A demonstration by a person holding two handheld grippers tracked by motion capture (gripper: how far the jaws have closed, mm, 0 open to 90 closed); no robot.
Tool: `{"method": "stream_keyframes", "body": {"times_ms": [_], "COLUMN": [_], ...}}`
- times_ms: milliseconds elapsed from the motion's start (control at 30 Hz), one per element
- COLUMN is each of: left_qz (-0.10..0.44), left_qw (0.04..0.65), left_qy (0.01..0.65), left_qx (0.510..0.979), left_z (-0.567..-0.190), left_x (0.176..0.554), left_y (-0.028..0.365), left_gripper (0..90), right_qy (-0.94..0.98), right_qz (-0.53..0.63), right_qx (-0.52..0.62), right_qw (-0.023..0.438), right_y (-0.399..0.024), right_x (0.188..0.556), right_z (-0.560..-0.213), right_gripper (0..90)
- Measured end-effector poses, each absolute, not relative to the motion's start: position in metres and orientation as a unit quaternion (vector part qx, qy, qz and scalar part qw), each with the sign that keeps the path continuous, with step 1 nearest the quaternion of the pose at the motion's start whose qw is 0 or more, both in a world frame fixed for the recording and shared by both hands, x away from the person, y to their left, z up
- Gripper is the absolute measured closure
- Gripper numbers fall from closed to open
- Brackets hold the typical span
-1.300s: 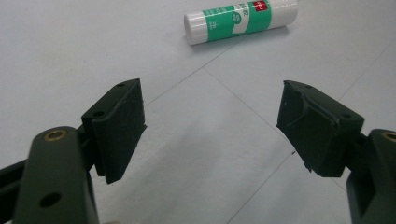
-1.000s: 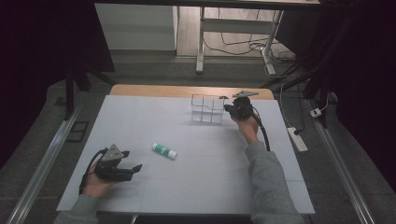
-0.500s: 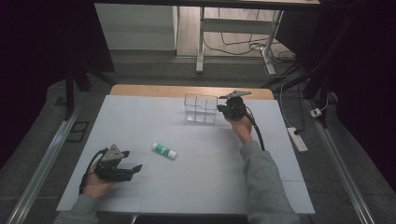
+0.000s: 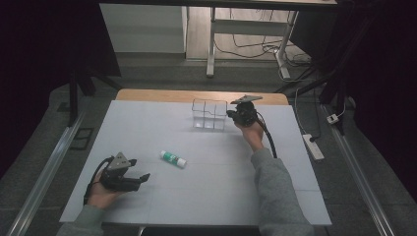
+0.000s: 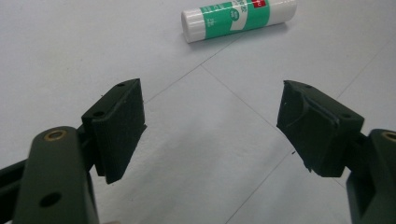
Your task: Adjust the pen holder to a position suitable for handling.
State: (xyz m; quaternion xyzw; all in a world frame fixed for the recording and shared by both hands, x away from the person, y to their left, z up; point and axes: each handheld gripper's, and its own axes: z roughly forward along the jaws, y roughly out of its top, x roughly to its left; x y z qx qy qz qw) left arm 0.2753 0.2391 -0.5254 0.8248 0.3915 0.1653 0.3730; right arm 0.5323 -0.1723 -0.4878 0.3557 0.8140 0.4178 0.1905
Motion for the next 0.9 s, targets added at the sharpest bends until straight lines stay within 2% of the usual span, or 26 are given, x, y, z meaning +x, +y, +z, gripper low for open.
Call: {"method": "stream_keyframes", "body": {"times_ms": [600, 900], "left_qz": [0.166, 0.168], "left_qw": [0.373, 0.374], "left_qy": [0.393, 0.393], "left_qx": [0.824, 0.823], "left_z": [-0.526, -0.525], "left_x": [0.275, 0.274], "left_y": [0.240, 0.241], "left_gripper": [23.3, 23.3], "right_qy": [0.816, 0.812], "right_qz": [0.423, 0.428], "right_qx": [0.347, 0.345], "right_qw": [0.189, 0.196], "right_y": [-0.160, -0.177], "right_x": [0.536, 0.522], "right_z": [-0.488, -0.478], "right_gripper": [88.9, 88.9]}}
